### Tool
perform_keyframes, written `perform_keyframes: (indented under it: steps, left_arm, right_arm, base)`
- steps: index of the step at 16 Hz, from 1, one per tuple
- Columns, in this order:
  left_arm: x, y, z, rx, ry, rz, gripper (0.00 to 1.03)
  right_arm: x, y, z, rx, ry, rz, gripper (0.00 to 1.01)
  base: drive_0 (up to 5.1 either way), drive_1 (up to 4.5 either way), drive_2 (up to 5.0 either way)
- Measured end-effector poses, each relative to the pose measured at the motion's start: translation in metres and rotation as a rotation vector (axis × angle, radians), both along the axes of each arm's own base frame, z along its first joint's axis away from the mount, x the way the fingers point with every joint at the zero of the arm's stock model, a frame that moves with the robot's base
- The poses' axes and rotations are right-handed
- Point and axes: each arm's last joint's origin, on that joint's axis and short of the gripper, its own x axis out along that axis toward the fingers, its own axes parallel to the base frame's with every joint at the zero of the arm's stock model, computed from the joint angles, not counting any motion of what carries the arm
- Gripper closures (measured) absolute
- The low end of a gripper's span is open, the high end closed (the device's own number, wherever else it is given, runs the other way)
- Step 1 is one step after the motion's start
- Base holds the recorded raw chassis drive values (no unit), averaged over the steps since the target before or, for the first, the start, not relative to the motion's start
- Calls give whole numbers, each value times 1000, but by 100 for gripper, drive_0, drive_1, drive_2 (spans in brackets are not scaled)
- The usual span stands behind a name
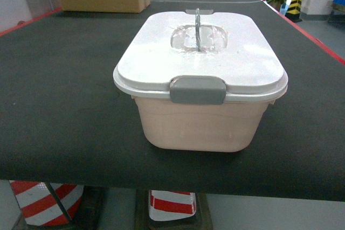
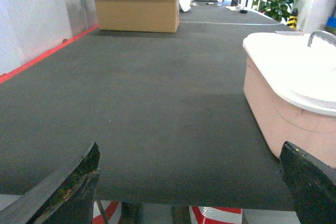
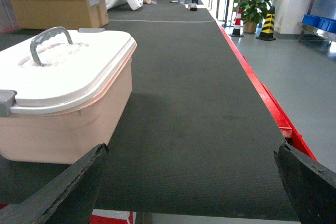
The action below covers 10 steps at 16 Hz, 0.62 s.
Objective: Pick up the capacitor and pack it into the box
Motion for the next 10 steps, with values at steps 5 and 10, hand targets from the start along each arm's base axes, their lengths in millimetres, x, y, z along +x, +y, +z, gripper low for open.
perform_keyframes:
  steps: [5,10]
  left_arm:
    - [0,0,0,0,0,0,5]
    - [0,0,0,0,0,0,5]
  right_arm:
    - [0,0,0,0,0,0,3]
    - [0,0,0,0,0,0,3]
  base:
    - [0,0,0]
    - [0,0,0]
